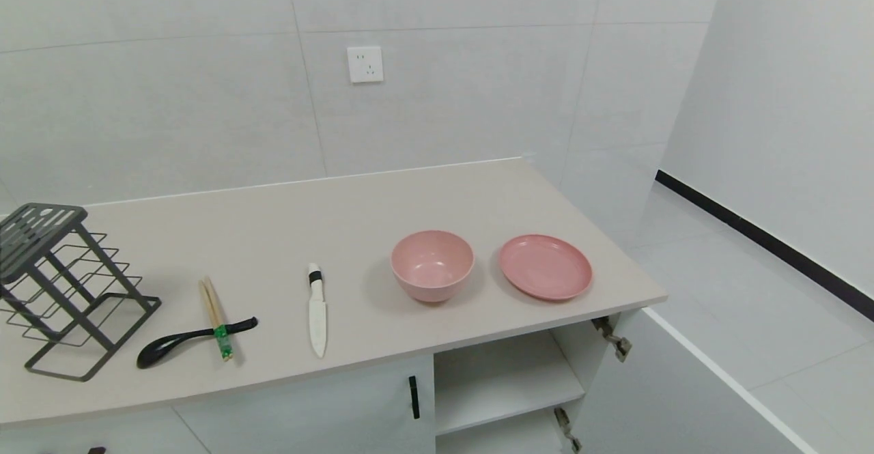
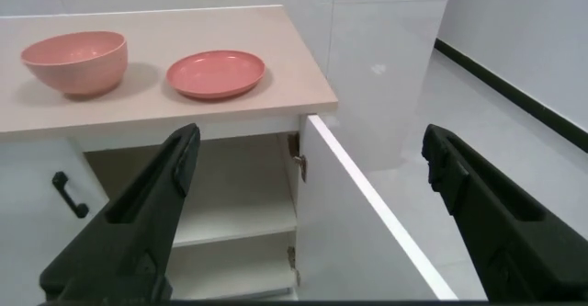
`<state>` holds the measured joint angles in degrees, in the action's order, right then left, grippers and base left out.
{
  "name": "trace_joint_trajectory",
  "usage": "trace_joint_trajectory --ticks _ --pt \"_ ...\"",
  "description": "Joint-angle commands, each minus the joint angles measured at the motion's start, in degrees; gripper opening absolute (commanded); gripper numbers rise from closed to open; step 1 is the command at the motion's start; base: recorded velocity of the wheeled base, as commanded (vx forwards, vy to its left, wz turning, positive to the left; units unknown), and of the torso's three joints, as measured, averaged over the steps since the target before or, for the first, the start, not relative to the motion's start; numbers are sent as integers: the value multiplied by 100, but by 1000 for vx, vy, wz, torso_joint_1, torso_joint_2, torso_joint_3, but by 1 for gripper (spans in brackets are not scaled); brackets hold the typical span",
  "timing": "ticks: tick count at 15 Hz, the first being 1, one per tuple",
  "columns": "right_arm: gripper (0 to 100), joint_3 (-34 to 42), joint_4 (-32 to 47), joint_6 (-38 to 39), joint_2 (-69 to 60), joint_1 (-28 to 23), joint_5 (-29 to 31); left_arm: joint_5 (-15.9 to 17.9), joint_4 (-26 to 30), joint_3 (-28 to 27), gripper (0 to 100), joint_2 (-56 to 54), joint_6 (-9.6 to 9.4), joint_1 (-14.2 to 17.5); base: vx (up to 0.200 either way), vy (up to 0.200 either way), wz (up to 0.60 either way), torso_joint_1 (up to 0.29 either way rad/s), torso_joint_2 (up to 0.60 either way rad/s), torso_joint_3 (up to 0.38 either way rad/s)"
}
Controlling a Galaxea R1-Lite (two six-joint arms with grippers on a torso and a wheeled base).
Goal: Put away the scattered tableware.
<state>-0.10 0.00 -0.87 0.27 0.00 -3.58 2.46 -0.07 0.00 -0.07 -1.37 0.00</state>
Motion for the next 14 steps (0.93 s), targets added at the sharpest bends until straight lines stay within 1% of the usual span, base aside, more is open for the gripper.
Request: trace_joint_trajectory --ticks 1,6,7,13,14 --pt "100 1 0 -10 8 0 -2 0 -1 0 100 7 -4 0 200 0 0 7 2 -2" --pt "100 1 0 -10 8 0 -2 0 -1 0 100 7 5 0 0 0 0 0 0 0" --pt "100 1 0 -10 8 0 7 0 -1 0 100 7 5 0 0 0 0 110 -251 -134" --pt "100 1 0 -28 8 0 -2 0 -1 0 100 7 5 0 0 0 0 220 -430 -211" --pt "100 1 0 -19 8 0 -2 0 -1 0 100 7 5 0 200 0 0 124 -237 -124"
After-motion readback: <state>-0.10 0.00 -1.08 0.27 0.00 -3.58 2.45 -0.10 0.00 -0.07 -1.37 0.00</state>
